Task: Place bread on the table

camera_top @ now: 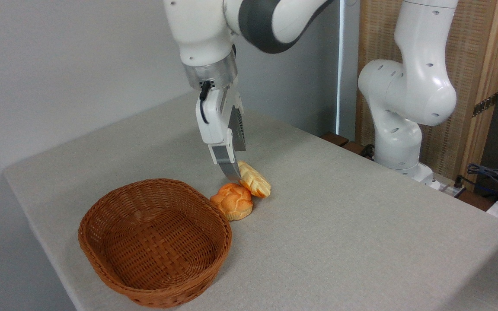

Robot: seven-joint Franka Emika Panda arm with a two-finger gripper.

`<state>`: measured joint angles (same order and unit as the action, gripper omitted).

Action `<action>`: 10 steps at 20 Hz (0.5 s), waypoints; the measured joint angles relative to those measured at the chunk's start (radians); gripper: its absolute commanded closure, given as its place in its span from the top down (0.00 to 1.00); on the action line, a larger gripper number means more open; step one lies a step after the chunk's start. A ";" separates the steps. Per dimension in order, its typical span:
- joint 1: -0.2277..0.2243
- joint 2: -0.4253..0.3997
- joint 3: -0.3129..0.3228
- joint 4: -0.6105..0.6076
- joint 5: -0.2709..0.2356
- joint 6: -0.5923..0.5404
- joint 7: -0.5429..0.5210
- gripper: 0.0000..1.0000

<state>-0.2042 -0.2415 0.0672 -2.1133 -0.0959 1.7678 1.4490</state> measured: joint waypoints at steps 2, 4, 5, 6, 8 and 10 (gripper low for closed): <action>0.003 -0.003 0.043 0.032 0.000 0.000 0.000 1.00; 0.004 -0.005 0.066 0.055 0.000 0.000 0.000 1.00; 0.004 -0.005 0.075 0.064 0.000 0.000 0.000 1.00; 0.004 -0.005 0.089 0.074 0.000 0.000 0.000 1.00; 0.005 -0.005 0.118 0.087 0.000 0.001 0.000 1.00; 0.006 -0.002 0.136 0.105 0.000 0.003 -0.022 1.00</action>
<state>-0.1982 -0.2432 0.2037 -2.0084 -0.0959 1.7703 1.4269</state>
